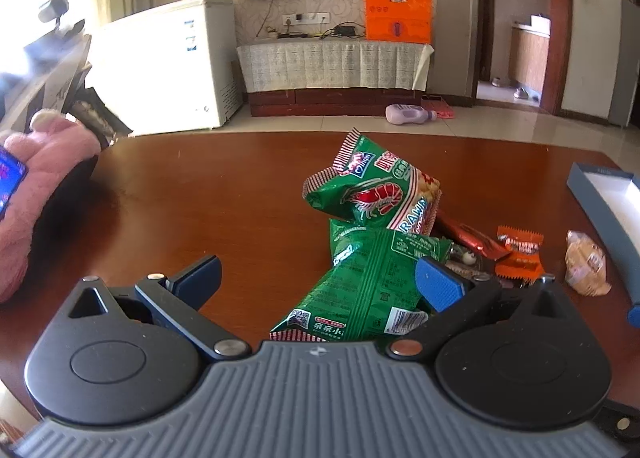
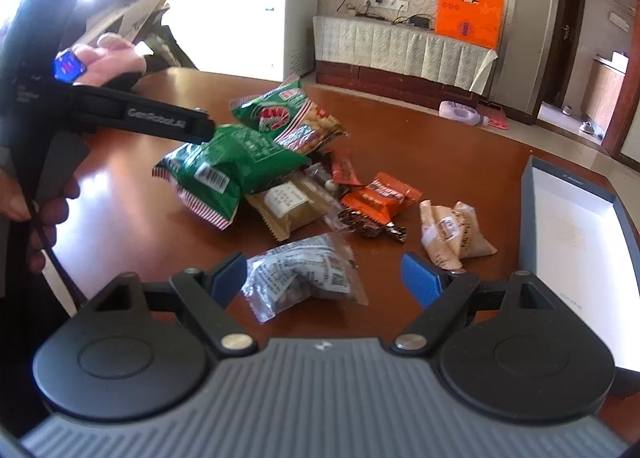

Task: Organize snacks
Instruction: 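Reach the left gripper to the large green cracker bag and grasp it, then reach the right gripper to the clear printed snack bag and grasp it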

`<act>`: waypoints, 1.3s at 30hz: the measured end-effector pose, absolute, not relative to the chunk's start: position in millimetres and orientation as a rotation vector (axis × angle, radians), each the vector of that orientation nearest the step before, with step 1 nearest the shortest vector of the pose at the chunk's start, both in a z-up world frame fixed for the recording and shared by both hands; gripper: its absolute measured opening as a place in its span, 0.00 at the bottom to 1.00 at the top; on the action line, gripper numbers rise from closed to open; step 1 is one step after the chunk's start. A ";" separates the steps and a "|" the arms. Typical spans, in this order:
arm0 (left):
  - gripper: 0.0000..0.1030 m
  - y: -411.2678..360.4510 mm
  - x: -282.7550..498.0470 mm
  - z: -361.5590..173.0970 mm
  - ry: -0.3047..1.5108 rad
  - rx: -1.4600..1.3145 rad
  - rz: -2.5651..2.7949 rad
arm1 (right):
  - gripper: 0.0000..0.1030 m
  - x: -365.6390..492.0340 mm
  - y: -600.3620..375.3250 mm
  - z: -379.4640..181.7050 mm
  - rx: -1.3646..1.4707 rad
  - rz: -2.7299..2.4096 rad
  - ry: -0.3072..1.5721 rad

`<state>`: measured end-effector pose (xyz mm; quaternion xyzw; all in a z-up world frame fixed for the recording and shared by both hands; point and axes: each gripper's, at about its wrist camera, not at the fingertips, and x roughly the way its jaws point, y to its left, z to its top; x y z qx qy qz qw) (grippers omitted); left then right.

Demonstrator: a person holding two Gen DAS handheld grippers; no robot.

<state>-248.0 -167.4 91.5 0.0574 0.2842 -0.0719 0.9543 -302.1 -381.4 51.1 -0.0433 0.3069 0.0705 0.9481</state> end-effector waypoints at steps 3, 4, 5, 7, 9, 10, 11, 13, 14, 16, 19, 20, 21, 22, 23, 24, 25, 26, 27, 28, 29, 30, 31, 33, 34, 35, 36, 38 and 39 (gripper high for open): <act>1.00 -172.0 -246.8 86.4 0.571 0.146 -0.161 | 0.83 -298.5 -378.8 48.9 -0.086 0.144 0.635; 1.00 -172.6 -246.2 84.9 0.572 0.149 -0.169 | 0.83 -297.3 -378.6 48.4 -0.081 0.144 0.640; 1.00 -173.5 -245.5 83.6 0.575 0.153 -0.175 | 0.83 -296.5 -378.9 47.9 -0.077 0.146 0.644; 1.00 -176.2 -243.6 80.9 0.576 0.164 -0.184 | 0.83 -296.0 -378.3 46.9 -0.071 0.148 0.648; 1.00 -178.5 -241.5 77.4 0.578 0.173 -0.195 | 0.83 -295.1 -377.6 45.8 -0.076 0.147 0.656; 1.00 -180.3 -240.9 75.2 0.577 0.178 -0.199 | 0.83 -294.3 -378.0 45.0 -0.077 0.146 0.660; 1.00 -181.5 -239.8 73.3 0.579 0.186 -0.203 | 0.83 -293.8 -378.3 44.0 -0.078 0.145 0.665; 1.00 -183.2 -237.2 69.3 0.588 0.196 -0.215 | 0.83 -292.1 -380.0 42.5 -0.074 0.147 0.671; 1.00 -184.2 -236.0 67.1 0.592 0.203 -0.219 | 0.83 -290.7 -381.5 41.8 -0.069 0.147 0.675; 1.00 -187.5 -234.3 62.7 0.596 0.218 -0.228 | 0.83 -288.4 -383.7 40.4 -0.057 0.149 0.686; 1.00 -192.1 -232.5 57.4 0.602 0.234 -0.248 | 0.83 -285.8 -385.5 39.8 -0.047 0.156 0.693; 1.00 -193.4 -232.3 56.6 0.605 0.235 -0.256 | 0.83 -285.0 -385.6 39.3 -0.046 0.160 0.694; 1.00 -194.4 -231.7 55.3 0.607 0.236 -0.262 | 0.83 -284.4 -384.6 38.6 -0.049 0.163 0.696; 1.00 -195.5 -231.2 54.2 0.608 0.236 -0.266 | 0.83 -283.5 -383.6 38.0 -0.053 0.165 0.701; 1.00 -195.8 -230.0 53.5 0.610 0.234 -0.268 | 0.83 -282.4 -382.7 36.9 -0.055 0.170 0.706; 1.00 -196.0 -228.6 52.5 0.613 0.231 -0.268 | 0.83 -281.4 -381.2 35.7 -0.059 0.176 0.712; 1.00 -196.8 -227.5 51.7 0.616 0.228 -0.268 | 0.83 -280.5 -379.8 34.8 -0.066 0.178 0.714; 1.00 -197.1 -226.1 50.9 0.619 0.226 -0.269 | 0.83 -279.7 -378.2 34.0 -0.076 0.177 0.716; 1.00 -197.6 -224.2 49.6 0.623 0.225 -0.268 | 0.83 -278.4 -376.9 32.7 -0.085 0.174 0.720; 1.00 -198.1 -222.6 48.4 0.626 0.226 -0.265 | 0.83 -276.5 -376.1 31.1 -0.089 0.172 0.728; 1.00 -198.8 -222.1 47.3 0.627 0.228 -0.262 | 0.83 -275.1 -376.1 29.5 -0.088 0.170 0.734; 1.00 -199.6 -221.0 46.1 0.628 0.228 -0.258 | 0.83 -273.6 -375.8 28.7 -0.082 0.173 0.736; 1.00 -200.1 -219.9 44.9 0.630 0.225 -0.256 | 0.83 -272.4 -375.3 28.2 -0.080 0.171 0.735; 1.00 -201.7 -216.7 42.2 0.634 0.219 -0.254 | 0.83 -269.0 -374.0 26.3 -0.084 0.165 0.737; 1.00 -202.3 -215.9 40.9 0.636 0.217 -0.255 | 0.83 -268.0 -373.3 25.3 -0.085 0.164 0.739; 1.00 -203.4 -215.6 39.1 0.637 0.218 -0.256 | 0.83 -266.6 -373.0 24.2 -0.086 0.166 0.740; 1.00 -204.9 -214.4 37.2 0.637 0.225 -0.257 | 0.83 -265.2 -372.6 23.0 -0.087 0.166 0.739; 1.00 -207.3 -212.9 34.1 0.634 0.237 -0.256 | 0.83 -261.9 -372.0 20.7 -0.084 0.160 0.743; 1.00 -207.8 -212.1 32.8 0.635 0.240 -0.258 | 0.83 -260.0 -372.0 19.7 -0.081 0.158 0.751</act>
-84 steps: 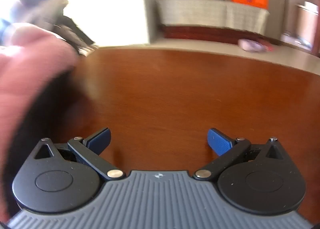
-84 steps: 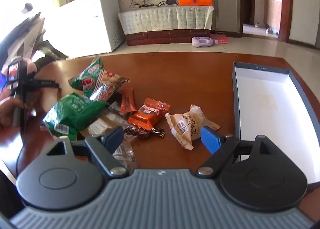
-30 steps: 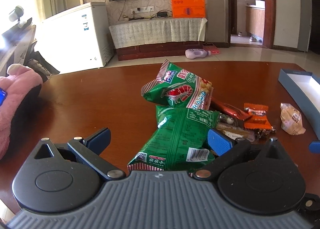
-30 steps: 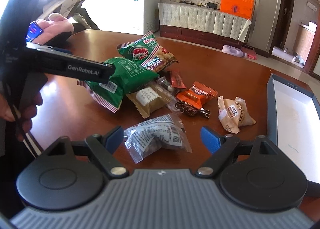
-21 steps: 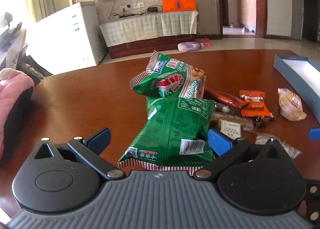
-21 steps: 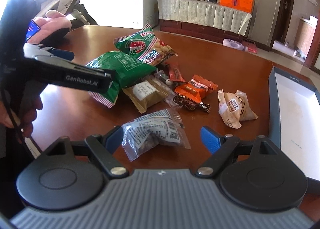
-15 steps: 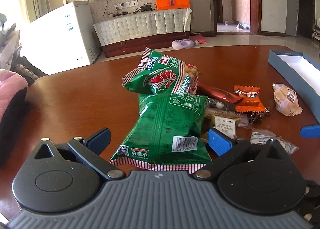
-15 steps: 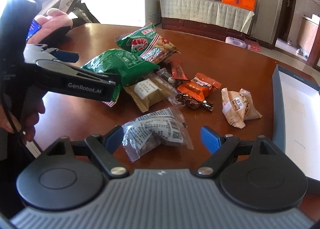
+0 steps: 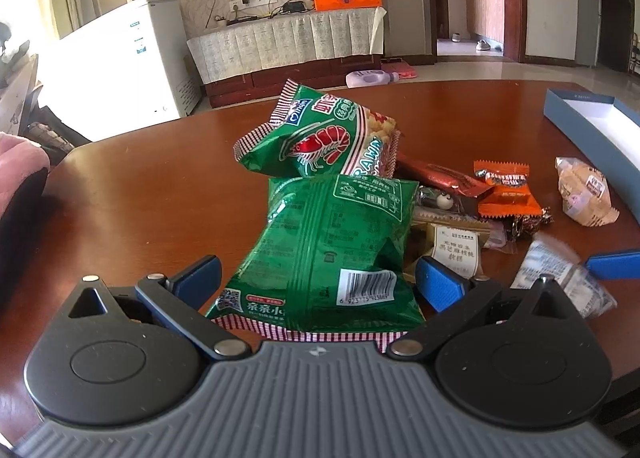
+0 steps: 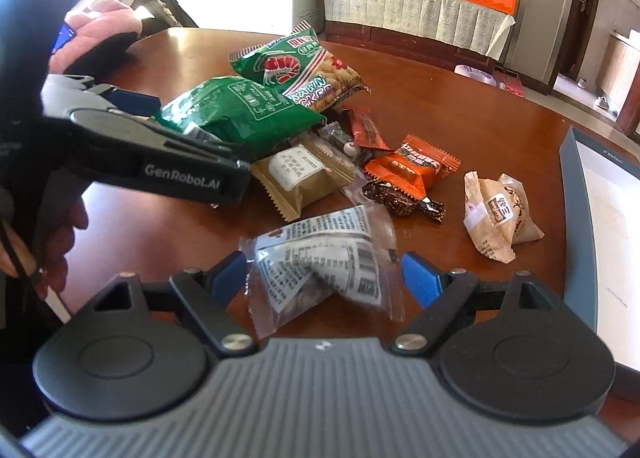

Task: Organize snacks
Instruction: 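Reach the right gripper to the clear printed snack bag and grasp it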

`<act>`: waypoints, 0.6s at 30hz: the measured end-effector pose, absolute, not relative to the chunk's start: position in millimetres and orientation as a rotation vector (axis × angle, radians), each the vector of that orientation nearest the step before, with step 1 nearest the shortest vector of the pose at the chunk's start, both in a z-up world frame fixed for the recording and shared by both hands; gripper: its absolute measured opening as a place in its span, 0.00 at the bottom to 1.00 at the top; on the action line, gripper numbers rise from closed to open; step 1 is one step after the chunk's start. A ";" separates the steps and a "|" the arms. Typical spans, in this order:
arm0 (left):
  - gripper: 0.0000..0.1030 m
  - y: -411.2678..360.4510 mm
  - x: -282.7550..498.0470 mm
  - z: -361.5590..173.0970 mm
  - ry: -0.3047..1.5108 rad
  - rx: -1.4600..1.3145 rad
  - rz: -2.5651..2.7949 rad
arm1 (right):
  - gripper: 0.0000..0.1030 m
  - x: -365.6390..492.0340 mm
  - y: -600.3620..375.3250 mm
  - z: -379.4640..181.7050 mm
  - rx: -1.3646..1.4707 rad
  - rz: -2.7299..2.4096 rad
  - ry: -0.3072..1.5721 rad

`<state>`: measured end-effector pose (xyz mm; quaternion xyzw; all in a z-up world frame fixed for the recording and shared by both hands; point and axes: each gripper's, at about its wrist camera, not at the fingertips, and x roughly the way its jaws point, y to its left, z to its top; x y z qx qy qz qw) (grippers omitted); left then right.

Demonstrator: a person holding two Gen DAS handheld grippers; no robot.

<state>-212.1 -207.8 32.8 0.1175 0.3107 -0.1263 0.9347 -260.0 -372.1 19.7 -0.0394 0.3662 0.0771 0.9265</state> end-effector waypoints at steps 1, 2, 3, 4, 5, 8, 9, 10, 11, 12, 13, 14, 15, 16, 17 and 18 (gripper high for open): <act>1.00 -208.4 -211.1 31.6 0.636 0.242 -0.259 | 0.83 -259.0 -372.3 19.1 -0.076 0.157 0.753; 1.00 -209.2 -210.8 30.7 0.637 0.242 -0.258 | 0.83 -257.9 -372.5 19.0 -0.071 0.155 0.751; 1.00 -209.5 -209.8 30.2 0.639 0.239 -0.260 | 0.83 -257.1 -373.1 18.8 -0.062 0.154 0.751; 1.00 -209.7 -208.8 30.1 0.639 0.232 -0.264 | 0.83 -256.5 -373.8 18.7 -0.049 0.155 0.754; 1.00 -210.0 -208.0 30.0 0.637 0.229 -0.265 | 0.83 -255.6 -374.6 18.7 -0.039 0.154 0.755; 1.00 -213.0 -206.7 29.6 0.632 0.230 -0.274 | 0.84 -254.2 -377.7 18.4 -0.008 0.147 0.755; 1.00 -214.1 -205.5 28.9 0.631 0.233 -0.276 | 0.84 -253.2 -378.2 18.0 0.000 0.145 0.757; 1.00 -215.0 -204.8 28.1 0.632 0.237 -0.278 | 0.83 -253.3 -378.2 17.8 0.004 0.142 0.756; 1.00 -216.2 -204.0 26.9 0.633 0.244 -0.281 | 0.84 -253.6 -377.5 17.5 0.003 0.139 0.755; 1.00 -217.0 -203.3 25.7 0.634 0.251 -0.286 | 0.84 -253.8 -376.8 17.2 0.000 0.134 0.754; 1.00 -218.6 -203.1 24.2 0.634 0.259 -0.291 | 0.84 -253.5 -375.0 16.4 -0.001 0.131 0.755; 1.00 -220.2 -202.8 23.4 0.630 0.269 -0.295 | 0.84 -253.2 -374.5 16.5 0.000 0.130 0.756; 1.00 -221.6 -202.6 22.8 0.627 0.277 -0.304 | 0.84 -253.1 -373.7 16.5 0.001 0.128 0.754; 1.00 -222.0 -202.1 21.9 0.627 0.279 -0.314 | 0.84 -252.9 -372.3 16.1 0.001 0.127 0.754; 1.00 -222.6 -201.5 20.9 0.628 0.281 -0.321 | 0.85 -252.6 -371.5 15.7 0.001 0.129 0.757; 1.00 -222.8 -201.0 19.7 0.631 0.283 -0.326 | 0.85 -252.3 -370.4 15.3 -0.001 0.130 0.759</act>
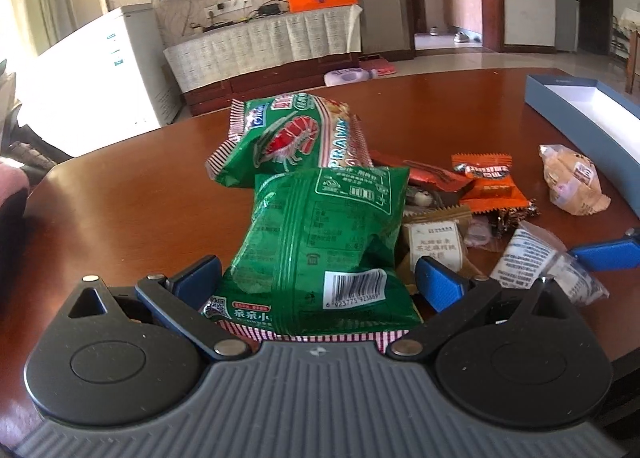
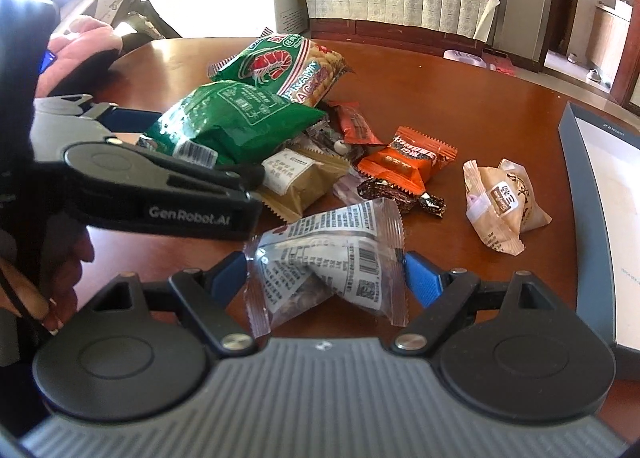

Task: Organize snacks
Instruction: 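Reach the right gripper to the clear printed snack bag and grasp it, then carry the green bag with the left gripper while the right gripper carries the clear bag over the white box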

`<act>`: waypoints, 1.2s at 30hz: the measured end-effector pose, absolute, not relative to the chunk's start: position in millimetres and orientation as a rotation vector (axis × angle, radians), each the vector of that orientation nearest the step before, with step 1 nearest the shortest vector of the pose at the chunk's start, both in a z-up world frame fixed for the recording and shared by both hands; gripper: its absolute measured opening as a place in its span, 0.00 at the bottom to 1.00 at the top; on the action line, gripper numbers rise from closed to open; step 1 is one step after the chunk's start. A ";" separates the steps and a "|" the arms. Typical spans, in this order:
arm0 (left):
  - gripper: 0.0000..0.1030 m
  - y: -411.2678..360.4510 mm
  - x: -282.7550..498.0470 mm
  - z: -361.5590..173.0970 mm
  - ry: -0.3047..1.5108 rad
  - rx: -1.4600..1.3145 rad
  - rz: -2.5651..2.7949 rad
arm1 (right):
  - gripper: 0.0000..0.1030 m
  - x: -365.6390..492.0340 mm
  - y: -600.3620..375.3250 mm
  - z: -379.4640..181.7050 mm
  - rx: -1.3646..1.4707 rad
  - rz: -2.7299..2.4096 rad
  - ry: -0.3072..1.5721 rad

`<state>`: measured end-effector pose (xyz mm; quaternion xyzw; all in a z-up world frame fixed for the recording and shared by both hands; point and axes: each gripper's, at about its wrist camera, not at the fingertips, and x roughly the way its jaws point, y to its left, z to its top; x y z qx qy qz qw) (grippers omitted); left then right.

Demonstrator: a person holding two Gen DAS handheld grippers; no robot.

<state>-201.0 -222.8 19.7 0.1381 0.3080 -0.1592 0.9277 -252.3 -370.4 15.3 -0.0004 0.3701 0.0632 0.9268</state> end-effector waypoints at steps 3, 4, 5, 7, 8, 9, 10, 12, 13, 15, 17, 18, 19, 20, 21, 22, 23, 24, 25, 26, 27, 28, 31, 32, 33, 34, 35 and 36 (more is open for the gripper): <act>0.99 -222.5 -198.8 17.4 0.641 0.288 -0.336 | 0.84 -253.9 -368.5 14.9 -0.007 0.132 0.760; 0.96 -221.3 -199.3 16.2 0.641 0.291 -0.339 | 0.84 -254.3 -368.3 14.8 -0.009 0.132 0.760; 0.95 -221.0 -199.3 15.9 0.642 0.292 -0.344 | 0.83 -255.1 -367.9 14.9 -0.009 0.134 0.761; 0.92 -221.5 -200.9 14.7 0.639 0.295 -0.345 | 0.82 -255.5 -371.0 15.3 -0.010 0.137 0.762; 0.91 -221.4 -201.2 14.7 0.641 0.296 -0.349 | 0.81 -256.2 -372.3 15.7 -0.014 0.139 0.763; 0.90 -222.2 -199.3 14.5 0.642 0.298 -0.351 | 0.79 -256.0 -372.5 15.3 -0.020 0.140 0.765; 0.89 -222.0 -198.5 14.4 0.644 0.297 -0.353 | 0.74 -255.9 -372.8 14.9 -0.022 0.142 0.772; 0.88 -221.8 -200.4 15.7 0.646 0.299 -0.354 | 0.73 -256.7 -373.8 15.8 -0.029 0.138 0.774; 0.87 -221.6 -200.3 15.8 0.647 0.302 -0.352 | 0.72 -257.2 -375.0 16.0 -0.029 0.139 0.775; 0.87 -220.6 -202.1 16.2 0.647 0.301 -0.344 | 0.71 -258.7 -377.2 16.9 -0.028 0.131 0.774; 0.86 -218.9 -202.5 16.5 0.649 0.298 -0.330 | 0.70 -259.8 -380.2 18.5 -0.024 0.128 0.771; 0.85 -217.6 -202.2 16.6 0.652 0.296 -0.324 | 0.70 -260.8 -381.6 18.9 -0.025 0.126 0.771; 0.84 -216.6 -202.2 16.7 0.654 0.294 -0.320 | 0.70 -261.3 -382.7 19.0 -0.027 0.125 0.772; 0.84 -215.7 -202.2 16.7 0.657 0.292 -0.317 | 0.69 -262.0 -383.2 19.1 -0.029 0.123 0.775; 0.83 -214.8 -202.8 16.8 0.658 0.290 -0.314 | 0.69 -263.2 -384.0 19.3 -0.029 0.123 0.776; 0.83 -214.1 -203.5 17.1 0.657 0.289 -0.312 | 0.69 -264.1 -384.7 19.9 -0.028 0.126 0.774; 0.83 -213.4 -204.2 17.6 0.655 0.288 -0.311 | 0.69 -265.8 -385.0 20.9 -0.027 0.131 0.769; 0.82 -212.9 -204.7 18.2 0.654 0.285 -0.315 | 0.69 -266.5 -385.1 21.8 -0.030 0.133 0.767; 0.82 -211.6 -205.5 18.4 0.654 0.284 -0.316 | 0.69 -267.5 -384.9 22.5 -0.034 0.135 0.765; 0.82 -210.8 -206.3 18.7 0.653 0.286 -0.311 | 0.69 -268.0 -384.6 22.5 -0.037 0.137 0.765; 0.82 -210.2 -207.2 19.0 0.656 0.289 -0.304 | 0.69 -268.7 -384.8 22.4 -0.040 0.140 0.768; 0.82 -209.6 -207.2 18.8 0.661 0.289 -0.295 | 0.69 -269.0 -385.0 21.7 -0.045 0.141 0.770; 0.81 -206.4 -207.5 18.2 0.669 0.282 -0.287 | 0.68 -268.9 -384.7 18.7 -0.057 0.142 0.788; 0.81 -206.2 -207.7 18.6 0.669 0.281 -0.288 | 0.68 -268.2 -384.2 18.4 -0.060 0.143 0.788; 0.81 -205.8 -208.1 19.0 0.669 0.280 -0.289 | 0.67 -269.2 -384.0 19.2 -0.061 0.144 0.782; 0.81 -205.0 -208.4 19.3 0.666 0.277 -0.292 | 0.67 -270.5 -384.0 20.5 -0.062 0.145 0.773; 0.81 -204.0 -209.7 20.8 0.659 0.273 -0.295 | 0.67 -271.7 -384.4 22.2 -0.059 0.148 0.764; 0.80 -203.0 -211.2 22.9 0.646 0.267 -0.298 | 0.66 -272.5 -385.4 23.7 -0.053 0.150 0.757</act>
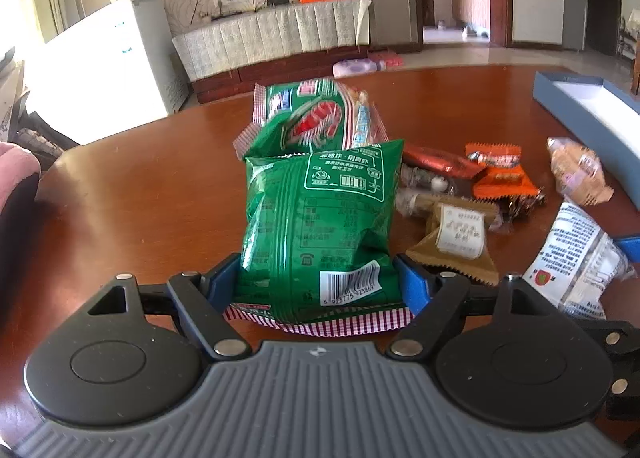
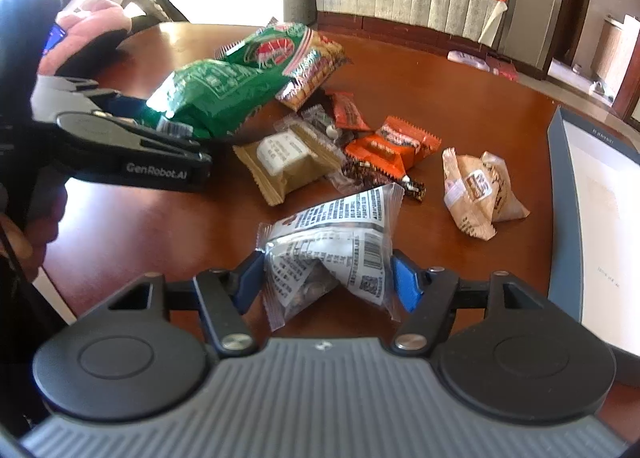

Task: Organize snacks
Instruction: 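Carry the green bag with the left gripper while the right gripper carries the clear bag over the white box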

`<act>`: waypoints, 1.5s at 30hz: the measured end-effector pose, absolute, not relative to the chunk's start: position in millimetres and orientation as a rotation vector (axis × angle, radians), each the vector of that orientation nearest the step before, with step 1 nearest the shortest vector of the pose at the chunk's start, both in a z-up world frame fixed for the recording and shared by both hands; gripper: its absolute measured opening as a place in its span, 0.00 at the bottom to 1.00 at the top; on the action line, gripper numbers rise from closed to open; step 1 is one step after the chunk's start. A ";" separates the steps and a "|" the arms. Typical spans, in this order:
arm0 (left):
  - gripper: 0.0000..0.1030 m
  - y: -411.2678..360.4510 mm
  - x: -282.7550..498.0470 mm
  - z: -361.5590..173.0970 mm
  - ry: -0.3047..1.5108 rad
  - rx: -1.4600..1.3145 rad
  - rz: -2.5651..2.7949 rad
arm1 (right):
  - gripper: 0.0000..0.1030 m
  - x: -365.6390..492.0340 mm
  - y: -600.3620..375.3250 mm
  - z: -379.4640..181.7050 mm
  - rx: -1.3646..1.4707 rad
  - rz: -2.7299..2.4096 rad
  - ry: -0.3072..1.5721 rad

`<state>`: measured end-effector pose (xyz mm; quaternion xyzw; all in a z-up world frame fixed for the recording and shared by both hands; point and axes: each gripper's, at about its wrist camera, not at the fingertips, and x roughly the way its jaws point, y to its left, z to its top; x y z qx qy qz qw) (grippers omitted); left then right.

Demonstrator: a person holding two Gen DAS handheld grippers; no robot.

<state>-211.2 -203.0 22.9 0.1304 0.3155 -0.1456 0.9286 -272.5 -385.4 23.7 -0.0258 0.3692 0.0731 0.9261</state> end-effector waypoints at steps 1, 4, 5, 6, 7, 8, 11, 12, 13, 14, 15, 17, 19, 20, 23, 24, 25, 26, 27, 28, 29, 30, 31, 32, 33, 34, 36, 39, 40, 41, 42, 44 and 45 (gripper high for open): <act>0.80 -202.3 -213.0 25.7 0.638 0.257 -0.303 | 0.66 -273.2 -386.5 24.9 -0.048 0.148 0.751; 0.80 -199.7 -216.2 31.1 0.625 0.243 -0.297 | 0.65 -275.8 -389.4 29.7 -0.028 0.154 0.732; 0.80 -199.3 -217.7 32.9 0.621 0.238 -0.297 | 0.65 -276.8 -390.0 31.8 -0.026 0.154 0.723; 0.80 -200.2 -221.0 35.0 0.613 0.242 -0.291 | 0.65 -277.9 -390.8 34.5 -0.021 0.157 0.713; 0.80 -200.3 -222.3 37.3 0.606 0.242 -0.285 | 0.65 -278.8 -391.6 37.1 -0.016 0.159 0.704; 0.80 -199.7 -223.0 39.8 0.604 0.230 -0.285 | 0.65 -280.1 -392.3 40.2 -0.013 0.159 0.691; 0.80 -204.1 -227.5 47.0 0.588 0.217 -0.279 | 0.65 -282.8 -394.5 49.3 -0.006 0.159 0.659; 0.80 -206.1 -228.4 49.2 0.587 0.210 -0.283 | 0.65 -283.8 -396.4 52.1 -0.001 0.160 0.649; 0.80 -208.5 -229.9 50.7 0.583 0.212 -0.283 | 0.65 -284.2 -398.3 54.6 0.003 0.158 0.643; 0.80 -211.0 -231.3 52.0 0.578 0.217 -0.285 | 0.65 -284.8 -401.2 56.4 0.009 0.153 0.637; 0.80 -214.6 -232.2 53.5 0.577 0.220 -0.291 | 0.65 -285.2 -404.4 57.9 0.016 0.147 0.631; 0.80 -222.2 -233.4 56.6 0.575 0.224 -0.303 | 0.65 -286.7 -411.2 61.9 0.028 0.140 0.618; 0.80 -231.9 -233.5 58.8 0.572 0.227 -0.317 | 0.65 -288.1 -418.4 66.0 0.036 0.126 0.604; 0.80 -237.2 -233.8 60.7 0.570 0.229 -0.323 | 0.65 -288.3 -421.9 67.1 0.039 0.121 0.601; 0.80 -255.2 -231.7 67.4 0.559 0.237 -0.351 | 0.65 -289.6 -433.2 70.4 0.047 0.102 0.590; 0.80 -261.5 -231.1 69.6 0.555 0.239 -0.362 | 0.65 -290.4 -437.6 71.6 0.050 0.096 0.586; 0.80 -268.9 -231.4 71.8 0.552 0.239 -0.374 | 0.65 -291.7 -441.2 72.3 0.052 0.091 0.583; 0.80 -275.6 -231.0 73.5 0.550 0.241 -0.385 | 0.65 -292.8 -445.9 73.2 0.056 0.084 0.581; 0.80 -283.1 -230.9 75.0 0.547 0.242 -0.395 | 0.65 -293.9 -449.7 73.4 0.060 0.078 0.579; 0.80 -290.9 -231.2 76.7 0.544 0.241 -0.406 | 0.65 -295.0 -453.4 73.9 0.061 0.072 0.577; 0.80 -298.9 -231.4 78.4 0.541 0.239 -0.417 | 0.65 -296.5 -457.7 74.7 0.062 0.064 0.574; 0.80 -306.6 -231.9 79.7 0.538 0.236 -0.428 | 0.65 -297.6 -463.2 75.9 0.064 0.055 0.570; 0.80 -315.1 -232.5 80.8 0.537 0.231 -0.442 | 0.65 -298.8 -467.5 76.9 0.066 0.046 0.566; 0.80 -323.1 -233.5 81.5 0.536 0.229 -0.453 | 0.65 -299.8 -472.5 78.2 0.066 0.036 0.563; 0.80 -331.9 -234.5 81.8 0.535 0.230 -0.463 | 0.65 -300.5 -478.9 79.3 0.067 0.024 0.561; 0.80 -341.4 -235.3 82.3 0.533 0.231 -0.475 | 0.65 -301.0 -484.8 80.0 0.070 0.013 0.560; 0.80 -355.6 -237.9 83.0 0.532 0.228 -0.498 | 0.65 -302.4 -495.2 80.0 0.076 -0.010 0.560; 0.80 -380.6 -240.4 83.1 0.528 0.229 -0.529 | 0.65 -305.4 -510.8 79.4 0.086 -0.042 0.562; 0.80 -387.8 -240.4 83.0 0.527 0.231 -0.537 | 0.65 -305.5 -515.7 78.9 0.088 -0.052 0.564; 0.80 -396.4 -239.3 82.7 0.526 0.232 -0.544 | 0.65 -305.4 -520.4 78.3 0.091 -0.059 0.567; 0.80 -403.8 -237.9 83.4 0.524 0.234 -0.551 | 0.65 -305.1 -525.5 77.8 0.094 -0.068 0.570; 0.80 -414.9 -236.6 86.1 0.515 0.236 -0.560 | 0.65 -304.3 -534.8 75.5 0.098 -0.085 0.578; 0.80 -420.9 -233.8 87.2 0.515 0.231 -0.567 | 0.65 -303.9 -539.5 73.9 0.101 -0.094 0.583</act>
